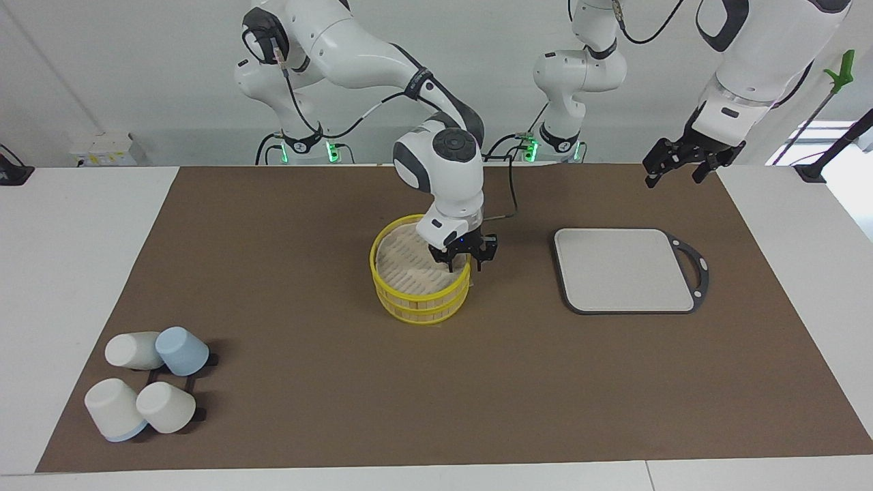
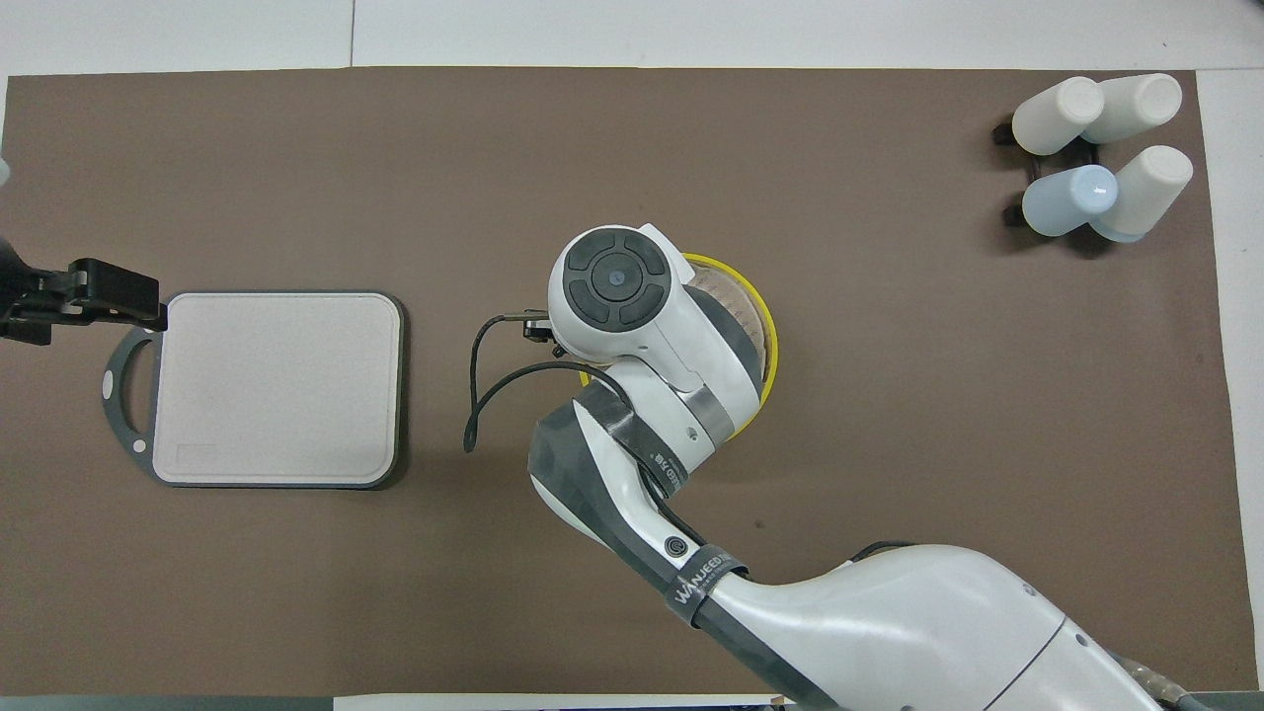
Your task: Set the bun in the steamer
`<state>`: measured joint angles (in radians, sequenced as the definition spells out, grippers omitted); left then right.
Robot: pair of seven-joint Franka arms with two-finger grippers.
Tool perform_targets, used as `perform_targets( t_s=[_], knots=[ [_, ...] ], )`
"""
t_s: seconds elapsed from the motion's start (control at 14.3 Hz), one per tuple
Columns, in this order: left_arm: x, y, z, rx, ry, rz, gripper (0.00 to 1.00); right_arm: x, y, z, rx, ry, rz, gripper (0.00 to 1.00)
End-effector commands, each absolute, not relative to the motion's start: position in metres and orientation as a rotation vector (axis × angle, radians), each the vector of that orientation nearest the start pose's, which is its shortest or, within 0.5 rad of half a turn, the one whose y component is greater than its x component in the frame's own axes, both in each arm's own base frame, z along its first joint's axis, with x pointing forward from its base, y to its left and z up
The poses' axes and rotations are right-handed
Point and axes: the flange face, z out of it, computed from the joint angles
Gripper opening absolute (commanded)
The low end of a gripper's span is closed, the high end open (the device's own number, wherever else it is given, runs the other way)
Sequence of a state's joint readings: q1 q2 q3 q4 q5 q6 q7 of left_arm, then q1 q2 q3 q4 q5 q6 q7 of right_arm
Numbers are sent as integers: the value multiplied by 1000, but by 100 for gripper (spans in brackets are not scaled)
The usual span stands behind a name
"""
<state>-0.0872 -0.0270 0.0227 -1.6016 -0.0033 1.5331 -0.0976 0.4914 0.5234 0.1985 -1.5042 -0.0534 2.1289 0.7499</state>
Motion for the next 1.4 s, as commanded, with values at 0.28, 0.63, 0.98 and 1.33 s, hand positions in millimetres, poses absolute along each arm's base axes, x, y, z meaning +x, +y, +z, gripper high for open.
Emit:
perform_targets(
  t_s=[0.28,0.63,0.98,1.33],
  knots=[
    [542,-34,627,-3156,-43,53,100,574,376,476,-3038,172,-163,100],
    [542,-34,626,-3156,-41,53,100,589,251,546,-3122,139,-102,100],
    [542,-34,626,-3156,-41,53,100,555,144,610,-3193,114,88,100],
    [543,-34,627,-3156,-40,50,100,542,84,629,-3149,46,117,100]
  ],
)
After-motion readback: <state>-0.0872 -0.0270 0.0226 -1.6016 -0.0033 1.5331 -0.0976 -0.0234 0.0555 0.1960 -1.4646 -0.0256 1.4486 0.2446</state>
